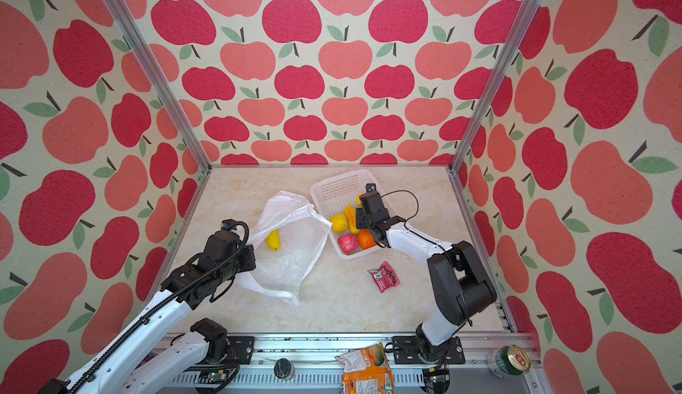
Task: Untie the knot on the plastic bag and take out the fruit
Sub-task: 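Carry the green fruit over the basket and lower it in with the right gripper, then move the open right gripper back into the bag opening toward the yellow fruit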
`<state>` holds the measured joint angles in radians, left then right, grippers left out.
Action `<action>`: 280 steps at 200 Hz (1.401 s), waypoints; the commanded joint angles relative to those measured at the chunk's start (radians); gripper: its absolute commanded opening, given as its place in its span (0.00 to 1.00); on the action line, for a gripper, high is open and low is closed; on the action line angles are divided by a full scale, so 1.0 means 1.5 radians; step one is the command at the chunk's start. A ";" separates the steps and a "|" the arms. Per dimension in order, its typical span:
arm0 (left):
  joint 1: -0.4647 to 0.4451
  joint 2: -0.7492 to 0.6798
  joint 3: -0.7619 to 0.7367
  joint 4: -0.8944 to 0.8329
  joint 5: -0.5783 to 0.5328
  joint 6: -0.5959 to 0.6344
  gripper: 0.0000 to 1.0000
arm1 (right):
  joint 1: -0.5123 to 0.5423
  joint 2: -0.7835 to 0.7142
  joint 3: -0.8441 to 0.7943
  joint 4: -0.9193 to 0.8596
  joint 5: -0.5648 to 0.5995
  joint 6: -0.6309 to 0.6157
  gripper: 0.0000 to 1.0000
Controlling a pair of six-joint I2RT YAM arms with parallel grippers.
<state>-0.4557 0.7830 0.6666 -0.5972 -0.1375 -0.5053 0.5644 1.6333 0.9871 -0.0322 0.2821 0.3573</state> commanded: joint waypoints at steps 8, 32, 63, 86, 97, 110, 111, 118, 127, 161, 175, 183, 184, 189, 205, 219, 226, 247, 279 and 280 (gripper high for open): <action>0.004 -0.010 -0.005 -0.009 0.019 0.006 0.00 | -0.005 0.061 0.044 -0.023 0.021 0.000 0.52; 0.003 -0.011 -0.003 -0.009 0.018 0.008 0.00 | 0.000 0.040 0.050 -0.038 0.008 0.005 0.50; 0.004 -0.014 -0.003 -0.004 0.008 0.009 0.00 | 0.064 -0.116 -0.057 0.061 0.006 -0.044 0.57; 0.005 -0.017 -0.005 0.002 0.007 0.010 0.00 | 0.158 -0.253 -0.173 0.187 0.000 -0.094 0.59; 0.005 -0.019 -0.006 0.002 0.006 0.010 0.00 | 0.216 -0.307 -0.225 0.251 -0.003 -0.127 0.56; 0.006 -0.024 -0.006 0.000 0.005 0.010 0.00 | 0.287 -0.349 -0.276 0.321 -0.007 -0.170 0.55; 0.006 -0.024 -0.006 0.000 0.005 0.010 0.00 | 0.293 -0.351 -0.278 0.325 -0.007 -0.172 0.55; 0.006 -0.026 -0.004 -0.003 0.003 0.010 0.00 | 0.324 -0.357 -0.292 0.351 -0.008 -0.184 0.53; 0.007 -0.029 -0.005 -0.005 0.003 0.010 0.00 | 0.354 -0.351 -0.297 0.369 -0.011 -0.194 0.51; 0.007 -0.032 -0.002 -0.006 0.021 0.011 0.00 | 0.403 -0.211 -0.228 0.385 -0.020 -0.170 0.41; 0.007 -0.032 0.001 -0.010 0.027 0.010 0.00 | 0.410 -0.130 -0.179 0.381 -0.030 -0.155 0.41; 0.007 -0.033 0.000 -0.010 0.030 0.008 0.00 | 0.410 -0.084 -0.149 0.377 -0.032 -0.145 0.40; 0.007 -0.032 0.000 -0.010 0.030 0.007 0.00 | 0.410 -0.078 -0.149 0.377 -0.032 -0.142 0.40; 0.007 -0.034 0.000 -0.010 0.033 0.007 0.00 | 0.410 -0.048 -0.129 0.377 -0.031 -0.137 0.40; 0.007 -0.042 -0.001 -0.006 0.042 0.005 0.00 | 0.409 0.037 -0.074 0.381 -0.031 -0.125 0.40; 0.007 -0.050 0.000 -0.006 0.045 0.005 0.00 | 0.409 0.101 -0.023 0.372 -0.031 -0.119 0.40; 0.007 -0.053 0.001 -0.009 0.045 0.005 0.00 | 0.408 0.128 0.002 0.368 -0.031 -0.115 0.40; 0.008 -0.056 0.005 -0.014 0.042 0.006 0.00 | 0.407 0.201 0.057 0.383 -0.043 -0.105 0.49; 0.007 -0.047 0.010 -0.010 0.050 0.007 0.00 | 0.405 0.314 0.126 0.437 -0.009 -0.112 0.60; 0.008 -0.047 0.011 -0.010 0.050 0.008 0.00 | 0.404 0.316 0.129 0.436 -0.007 -0.112 0.60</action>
<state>-0.4492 0.7074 0.6666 -0.5949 -0.0795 -0.5049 1.1763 2.0010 1.1004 0.5602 0.2348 0.1814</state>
